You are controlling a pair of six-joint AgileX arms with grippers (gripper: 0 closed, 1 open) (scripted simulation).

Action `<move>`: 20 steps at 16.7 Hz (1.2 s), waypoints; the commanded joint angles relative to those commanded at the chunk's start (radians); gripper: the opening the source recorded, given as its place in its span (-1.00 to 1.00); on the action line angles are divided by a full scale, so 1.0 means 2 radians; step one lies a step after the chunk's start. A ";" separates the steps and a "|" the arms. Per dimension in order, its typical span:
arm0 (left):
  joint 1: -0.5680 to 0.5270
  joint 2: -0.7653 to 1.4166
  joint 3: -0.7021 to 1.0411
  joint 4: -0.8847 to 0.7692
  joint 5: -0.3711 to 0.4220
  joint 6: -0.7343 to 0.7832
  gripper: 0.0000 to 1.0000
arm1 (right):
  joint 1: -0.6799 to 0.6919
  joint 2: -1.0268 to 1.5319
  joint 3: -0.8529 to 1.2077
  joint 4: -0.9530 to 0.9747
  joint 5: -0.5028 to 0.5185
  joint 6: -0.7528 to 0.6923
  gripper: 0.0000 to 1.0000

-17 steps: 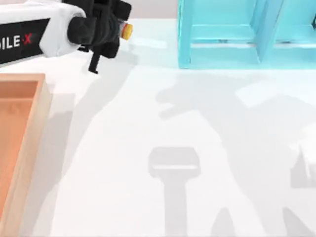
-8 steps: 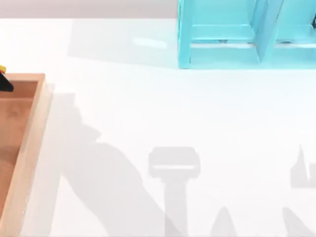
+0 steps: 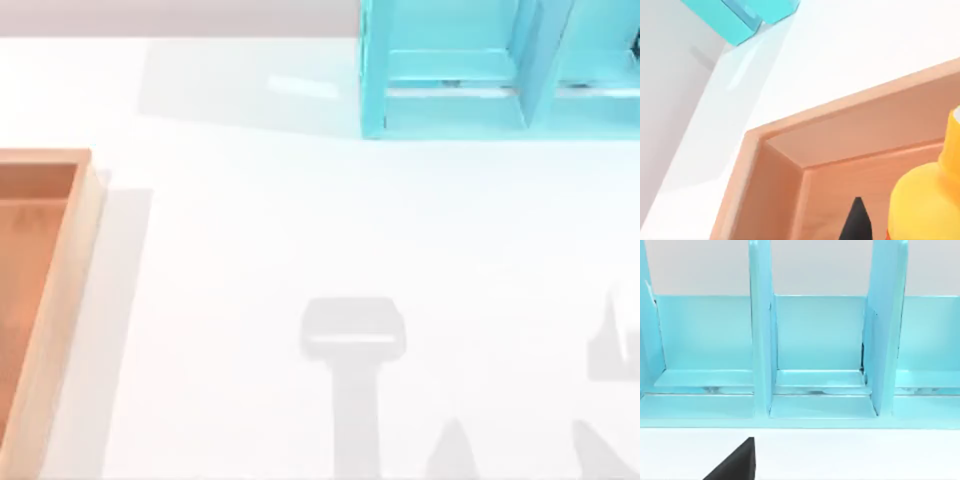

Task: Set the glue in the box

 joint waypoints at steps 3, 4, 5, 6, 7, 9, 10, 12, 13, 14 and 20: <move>0.058 0.032 -0.024 -0.075 0.059 -0.091 -1.00 | 0.000 0.000 0.000 0.000 0.000 0.000 1.00; 0.073 0.041 -0.031 -0.095 0.074 -0.114 -1.00 | 0.000 0.000 0.000 0.000 0.000 0.000 1.00; 0.083 0.048 -0.036 -0.108 0.083 -0.130 -1.00 | 0.000 0.000 0.000 0.000 0.000 0.000 1.00; 0.090 0.053 -0.040 -0.118 0.091 -0.142 -1.00 | 0.000 0.000 0.000 0.000 0.000 0.000 1.00; 0.095 0.056 -0.043 -0.124 0.095 -0.149 -1.00 | 0.000 0.000 0.000 0.000 0.000 0.000 1.00; 0.095 0.056 -0.043 -0.124 0.095 -0.149 -1.00 | 0.000 0.000 0.000 0.000 0.000 0.000 1.00; 0.095 0.056 -0.043 -0.124 0.095 -0.149 -1.00 | 0.000 0.000 0.000 0.000 0.000 0.000 1.00; 0.095 0.056 -0.043 -0.124 0.095 -0.149 -1.00 | 0.000 0.000 0.000 0.000 0.000 0.000 1.00; 0.093 0.055 -0.041 -0.123 0.095 -0.148 -1.00 | 0.000 0.000 0.000 0.000 0.000 0.000 1.00; 0.093 0.055 -0.041 -0.122 0.095 -0.149 -1.00 | 0.000 0.000 0.000 0.000 0.000 0.000 1.00; 0.084 0.025 -0.038 -0.021 0.115 -0.205 -1.00 | 0.000 0.000 0.000 0.000 0.000 0.000 1.00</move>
